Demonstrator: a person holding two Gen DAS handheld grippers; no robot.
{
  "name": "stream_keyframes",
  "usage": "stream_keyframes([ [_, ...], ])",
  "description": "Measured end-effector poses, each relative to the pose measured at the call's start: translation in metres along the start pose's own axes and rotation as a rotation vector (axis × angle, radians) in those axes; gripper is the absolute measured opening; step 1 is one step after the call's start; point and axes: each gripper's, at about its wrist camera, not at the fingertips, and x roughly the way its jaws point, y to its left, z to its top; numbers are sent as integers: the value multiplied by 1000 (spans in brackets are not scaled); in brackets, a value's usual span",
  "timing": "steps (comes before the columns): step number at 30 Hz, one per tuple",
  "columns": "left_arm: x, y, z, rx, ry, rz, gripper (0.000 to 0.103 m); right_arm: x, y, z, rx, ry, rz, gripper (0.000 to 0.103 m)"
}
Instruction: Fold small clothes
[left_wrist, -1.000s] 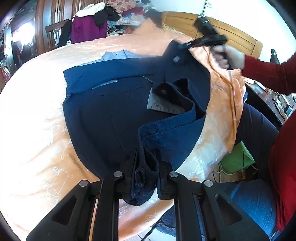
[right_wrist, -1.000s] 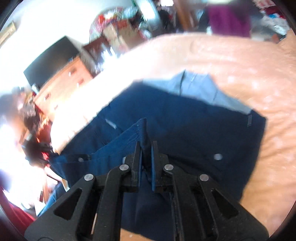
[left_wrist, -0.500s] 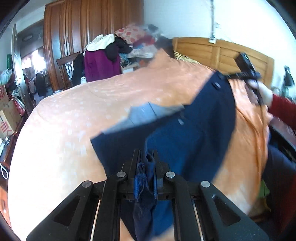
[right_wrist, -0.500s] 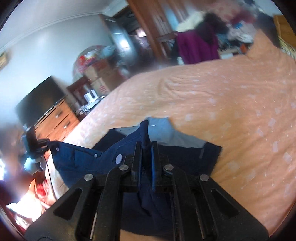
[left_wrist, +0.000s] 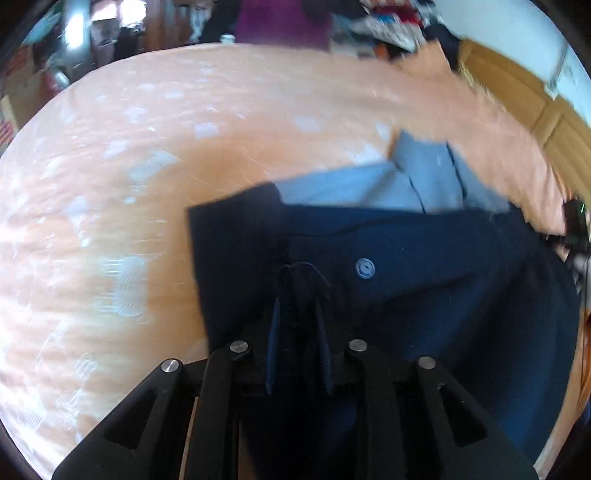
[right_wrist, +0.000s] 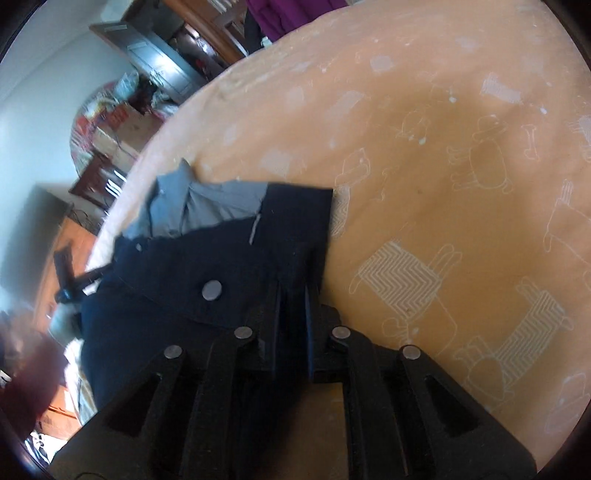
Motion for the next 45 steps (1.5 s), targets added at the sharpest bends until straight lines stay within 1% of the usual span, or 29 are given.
stream_keyframes([
  [1, -2, -5, 0, 32, -5, 32, 28, -4, 4, 0, -15, -19, -5, 10],
  [3, -4, -18, 1, 101, -6, 86, 22, -16, 15, 4, -48, -60, -6, 9],
  [5, -12, -27, 6, 125, -32, 118, 15, -31, 21, 18, -65, -117, 13, 8],
  [8, -30, -13, 23, 53, -114, 134, 15, -40, 30, 31, -96, -158, 26, 6],
  [9, -34, -5, 25, 20, -130, 131, 15, -37, 27, 35, -94, -154, 8, 4],
  [10, -31, 4, 25, -9, -118, 121, 15, -30, 20, 36, -77, -132, 1, 4],
  [11, -21, 12, 23, -24, -78, 125, 15, -21, 10, 33, -57, -89, 9, 4],
  [12, -14, 17, 16, -25, -54, 152, 15, -7, 3, 28, -39, -46, 0, 4],
  [13, -9, 21, 10, -37, -41, 156, 15, 6, -5, 19, -30, -5, -28, 5],
  [14, -10, 26, 3, -63, -57, 127, 15, 13, -7, 13, -26, 12, -22, 8],
  [15, -15, 29, -1, -89, -85, 100, 15, 12, -10, 9, -18, 0, -5, 7],
  [17, -27, 33, -5, -113, -127, 70, 16, 8, -19, 9, 42, -9, 56, 8],
  [18, -31, 32, -3, -107, -138, 52, 17, 8, -23, 8, 58, -11, 74, 7],
  [20, -44, 24, 4, -66, -164, 0, 27, 9, -26, 8, 74, -12, 91, 7],
  [21, -48, 15, 12, -33, -171, -52, 31, 8, -25, 8, 71, -13, 85, 7],
  [22, -52, 10, 16, -15, -167, -94, 42, 8, -23, 8, 64, -13, 78, 7],
  [23, -50, 4, 22, -1, -137, -140, 54, 8, -22, 8, 60, -16, 74, 7],
  [24, -41, 0, 26, 9, -75, -168, 58, 8, -21, 6, 62, -17, 75, 7],
  [25, -26, -5, 33, 25, -18, -160, 59, 8, -21, 6, 63, -19, 77, 7],
  [26, -15, -9, 33, 53, 31, -122, 54, 8, -22, 5, 61, -21, 75, 7],
  [27, -4, -12, 31, 73, 76, -91, 53, 8, -22, 5, 57, -22, 72, 8],
  [28, 6, -12, 29, 68, 111, -89, 53, 7, -21, 5, 53, -22, 69, 8],
  [29, 10, -13, 27, 62, 111, -91, 53, 9, -22, 6, 53, -21, 72, 8],
  [31, 10, -13, 25, 43, 86, -100, 52, 9, -20, 6, 55, -23, 75, 8],
  [35, 13, -10, 23, 21, 70, -111, 23, 5, -12, 5, 12, -41, 23, 8],
  [36, 11, -11, 22, 23, 58, -104, 17, 3, -5, 5, -17, -55, -14, 11],
  [37, 5, -13, 22, 26, 45, -90, 13, -1, 5, 4, -54, -73, -56, 10],
  [40, -7, -16, 20, 48, -9, -50, 8, -16, 24, 2, -105, -126, -92, 2],
  [45, -36, -22, 17, 75, -102, -12, 7, -36, 38, 1, -121, -192, -102, 1],
])
